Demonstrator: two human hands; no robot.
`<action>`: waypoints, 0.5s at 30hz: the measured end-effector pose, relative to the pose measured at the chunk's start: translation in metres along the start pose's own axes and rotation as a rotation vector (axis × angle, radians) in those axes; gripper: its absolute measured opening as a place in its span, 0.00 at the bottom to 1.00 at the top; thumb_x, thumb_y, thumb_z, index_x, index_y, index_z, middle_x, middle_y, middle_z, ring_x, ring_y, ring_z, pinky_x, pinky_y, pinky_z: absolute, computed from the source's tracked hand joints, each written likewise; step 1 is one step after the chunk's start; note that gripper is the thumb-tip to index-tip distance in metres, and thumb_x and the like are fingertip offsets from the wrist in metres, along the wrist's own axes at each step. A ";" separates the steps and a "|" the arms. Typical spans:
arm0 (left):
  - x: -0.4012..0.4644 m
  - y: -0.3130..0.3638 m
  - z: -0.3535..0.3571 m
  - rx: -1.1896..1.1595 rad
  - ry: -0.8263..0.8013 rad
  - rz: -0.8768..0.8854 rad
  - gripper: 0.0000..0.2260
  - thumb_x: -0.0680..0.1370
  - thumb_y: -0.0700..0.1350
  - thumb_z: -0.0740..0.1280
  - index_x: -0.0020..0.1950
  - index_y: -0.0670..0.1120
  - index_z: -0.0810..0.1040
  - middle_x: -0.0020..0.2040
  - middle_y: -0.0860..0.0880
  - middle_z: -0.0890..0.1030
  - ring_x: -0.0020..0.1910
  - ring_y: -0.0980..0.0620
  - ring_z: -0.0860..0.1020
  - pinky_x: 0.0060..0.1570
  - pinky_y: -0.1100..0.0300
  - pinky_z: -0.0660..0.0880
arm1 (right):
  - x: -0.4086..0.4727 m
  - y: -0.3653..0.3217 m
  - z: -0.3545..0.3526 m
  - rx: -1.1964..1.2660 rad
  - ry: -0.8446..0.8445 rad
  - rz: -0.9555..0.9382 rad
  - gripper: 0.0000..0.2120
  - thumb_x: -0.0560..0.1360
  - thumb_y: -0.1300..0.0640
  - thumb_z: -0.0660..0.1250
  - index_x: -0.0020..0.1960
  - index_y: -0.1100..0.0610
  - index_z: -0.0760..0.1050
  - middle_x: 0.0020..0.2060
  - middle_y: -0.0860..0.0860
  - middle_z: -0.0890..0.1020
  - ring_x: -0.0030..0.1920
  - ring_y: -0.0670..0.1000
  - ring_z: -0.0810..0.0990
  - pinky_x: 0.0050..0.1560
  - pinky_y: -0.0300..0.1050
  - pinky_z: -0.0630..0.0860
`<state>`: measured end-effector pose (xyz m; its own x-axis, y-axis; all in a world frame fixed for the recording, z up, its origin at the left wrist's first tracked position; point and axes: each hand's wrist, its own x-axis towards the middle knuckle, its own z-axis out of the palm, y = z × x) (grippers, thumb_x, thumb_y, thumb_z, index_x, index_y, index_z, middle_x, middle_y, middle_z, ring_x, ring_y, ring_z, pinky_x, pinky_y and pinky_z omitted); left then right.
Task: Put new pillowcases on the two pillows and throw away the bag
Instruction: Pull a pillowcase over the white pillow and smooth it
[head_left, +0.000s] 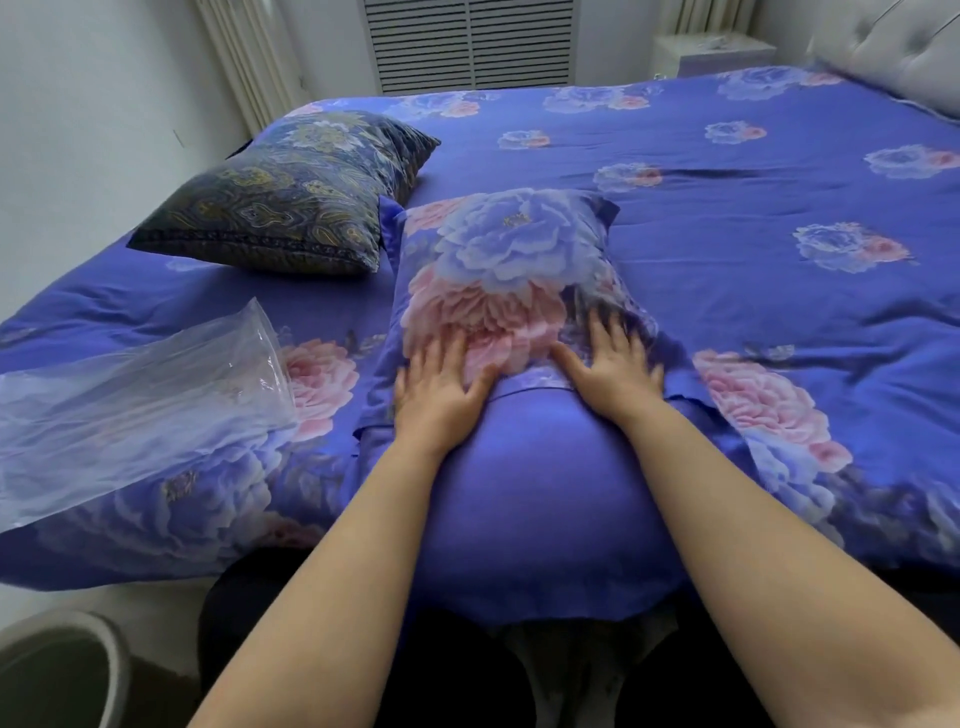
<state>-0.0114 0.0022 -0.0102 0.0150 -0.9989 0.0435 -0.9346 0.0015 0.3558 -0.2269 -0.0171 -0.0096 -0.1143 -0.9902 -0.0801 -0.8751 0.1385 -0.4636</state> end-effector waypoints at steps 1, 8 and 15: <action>-0.004 -0.012 0.001 -0.038 -0.004 -0.067 0.34 0.76 0.69 0.51 0.77 0.56 0.46 0.78 0.51 0.47 0.77 0.47 0.47 0.73 0.47 0.47 | 0.002 0.015 0.005 0.076 -0.010 0.054 0.41 0.71 0.26 0.49 0.77 0.44 0.43 0.77 0.48 0.45 0.77 0.53 0.46 0.73 0.63 0.47; -0.010 -0.045 -0.025 -0.554 -0.061 -0.467 0.40 0.64 0.73 0.66 0.63 0.42 0.73 0.61 0.44 0.77 0.61 0.45 0.75 0.58 0.53 0.71 | 0.009 0.041 -0.002 0.479 -0.040 0.168 0.38 0.73 0.31 0.56 0.73 0.55 0.60 0.70 0.56 0.68 0.69 0.58 0.68 0.69 0.50 0.62; 0.007 -0.004 -0.084 -0.671 -0.132 -0.083 0.16 0.70 0.55 0.72 0.50 0.45 0.81 0.47 0.49 0.84 0.48 0.51 0.81 0.52 0.53 0.78 | -0.009 0.007 -0.047 0.090 0.170 0.012 0.27 0.77 0.58 0.55 0.75 0.49 0.56 0.74 0.56 0.59 0.71 0.62 0.62 0.70 0.58 0.61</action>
<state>0.0218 -0.0011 0.0671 -0.0065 -0.9942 -0.1076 -0.5092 -0.0894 0.8560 -0.2543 -0.0076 0.0296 -0.2089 -0.9760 0.0609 -0.8285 0.1436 -0.5413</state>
